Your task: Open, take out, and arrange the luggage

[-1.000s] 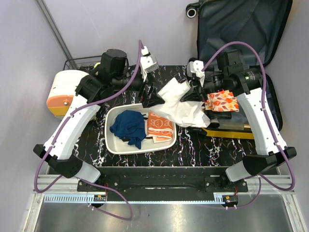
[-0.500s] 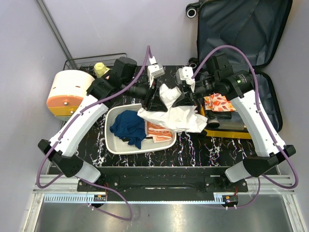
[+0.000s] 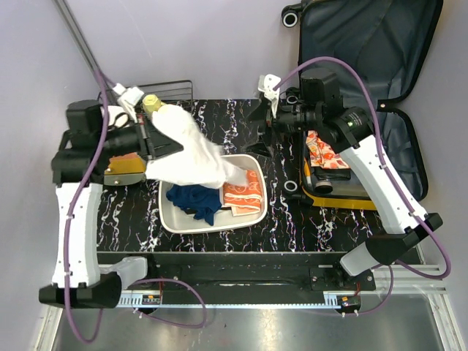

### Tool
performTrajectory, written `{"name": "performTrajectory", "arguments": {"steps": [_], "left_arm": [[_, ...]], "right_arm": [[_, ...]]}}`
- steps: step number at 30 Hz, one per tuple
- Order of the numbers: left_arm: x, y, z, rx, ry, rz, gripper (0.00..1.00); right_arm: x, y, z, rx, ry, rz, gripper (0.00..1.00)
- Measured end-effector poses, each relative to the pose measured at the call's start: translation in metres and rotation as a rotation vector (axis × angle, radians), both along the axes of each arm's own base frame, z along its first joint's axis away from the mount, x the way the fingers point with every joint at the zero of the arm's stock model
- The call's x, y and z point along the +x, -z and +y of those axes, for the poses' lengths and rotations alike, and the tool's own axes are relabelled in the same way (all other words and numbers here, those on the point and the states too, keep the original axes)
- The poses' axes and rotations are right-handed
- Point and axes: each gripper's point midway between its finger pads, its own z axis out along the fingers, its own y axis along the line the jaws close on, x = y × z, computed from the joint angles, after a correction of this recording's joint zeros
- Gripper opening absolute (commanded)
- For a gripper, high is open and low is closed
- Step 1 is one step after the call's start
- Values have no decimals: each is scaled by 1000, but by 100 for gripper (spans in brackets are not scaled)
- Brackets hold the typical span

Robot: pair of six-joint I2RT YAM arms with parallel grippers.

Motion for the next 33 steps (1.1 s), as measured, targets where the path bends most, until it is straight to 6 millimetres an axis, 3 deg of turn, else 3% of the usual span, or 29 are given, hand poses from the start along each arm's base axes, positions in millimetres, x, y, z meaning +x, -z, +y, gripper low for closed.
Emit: {"name": "performTrajectory", "arguments": {"steps": [6,12,18,26,33], "left_arm": [[-11,-27,49,62,-170,-43,0],[3,-47,78,263,-260,-215,0],[6,-31,94,383,-275,-220,0],[17,-51,105,439,-322,-288,0],[17,-46,132,611,-403,-344,0]], "right_arm": [[33,-12,-16,62,189,76,100],[64,-14,-44,106,347,147,100],[62,0,-44,98,363,197,100],[54,-4,-48,104,363,189,100],[53,-5,-48,106,363,187,100]]}}
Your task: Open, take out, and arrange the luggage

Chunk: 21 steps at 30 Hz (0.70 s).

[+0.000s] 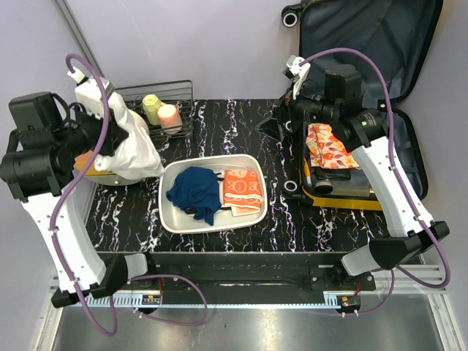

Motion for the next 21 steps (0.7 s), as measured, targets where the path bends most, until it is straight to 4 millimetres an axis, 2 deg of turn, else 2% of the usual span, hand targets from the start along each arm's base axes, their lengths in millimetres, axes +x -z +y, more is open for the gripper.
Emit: {"name": "performTrajectory", "arguments": {"steps": [5,8,12,21], "left_arm": [[-22,16,1,72,0,5,0],[-34,28,-21,79,95,26,0],[-45,55,-58,39,258,126,0],[-21,128,-109,-81,381,513,0]], "right_arm": [[0,1,1,5,-1,13,100],[1,3,2,7,0,26,100],[2,5,3,9,2,40,100],[0,13,1,0,4,57,100]]}}
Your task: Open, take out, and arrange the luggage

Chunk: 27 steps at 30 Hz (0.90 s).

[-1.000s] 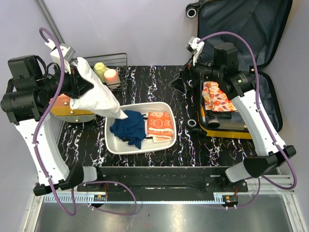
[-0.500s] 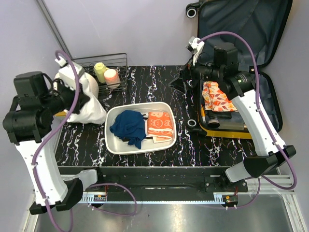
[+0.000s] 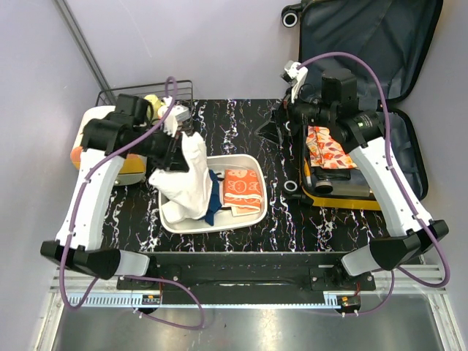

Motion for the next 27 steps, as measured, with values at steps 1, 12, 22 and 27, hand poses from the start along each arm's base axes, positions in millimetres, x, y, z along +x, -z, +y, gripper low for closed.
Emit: {"name": "performTrajectory", "arguments": {"steps": [1,12,22,27], "left_arm": [[1,4,-7,-6,14,30,0],[29,11,-72,-193,29,152,0],[47,22,-126,-390,42,178,0],[32,82,-97,-361,-46,305,6]], "right_arm": [[-1,3,-1,-5,1,5,100],[-10,14,-12,-32,32,-1,99],[3,23,-29,-47,102,15,100],[4,30,-31,-54,106,29,100]]}}
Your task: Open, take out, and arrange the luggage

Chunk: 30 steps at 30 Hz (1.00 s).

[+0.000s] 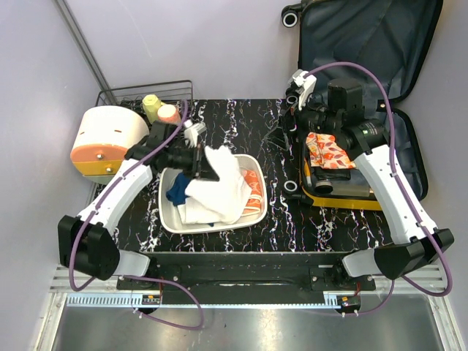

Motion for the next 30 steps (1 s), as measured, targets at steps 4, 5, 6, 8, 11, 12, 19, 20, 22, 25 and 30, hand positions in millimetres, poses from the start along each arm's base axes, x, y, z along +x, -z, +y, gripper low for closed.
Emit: {"name": "performTrajectory", "arguments": {"steps": [4,5,6,8,11,12,19,20,22,25,30], "left_arm": [[-3,50,50,70,-144,118,18],[0,62,64,91,-192,137,23],[1,74,76,113,-235,161,26],[1,93,93,145,-295,198,29],[-3,112,108,175,-348,244,53],[-3,116,112,187,-362,251,62],[-1,101,147,291,-397,131,99],[0,90,150,304,-390,77,99],[4,57,155,332,-359,-96,95],[5,8,150,362,-253,-370,91],[-8,16,108,352,-3,-438,79]], "right_arm": [[0,5,0,-4,-1,13,100],[0,6,0,-5,-1,15,100],[-1,7,0,-5,-2,18,100],[-1,7,0,-4,-3,17,100],[-1,7,0,-4,-4,18,100],[-1,7,0,-4,-4,18,100],[0,10,-4,-14,7,24,100],[1,11,-6,-18,16,28,100],[4,14,-12,-29,40,36,100],[12,19,-23,-41,84,51,100],[40,46,-60,-70,205,147,100]]}}
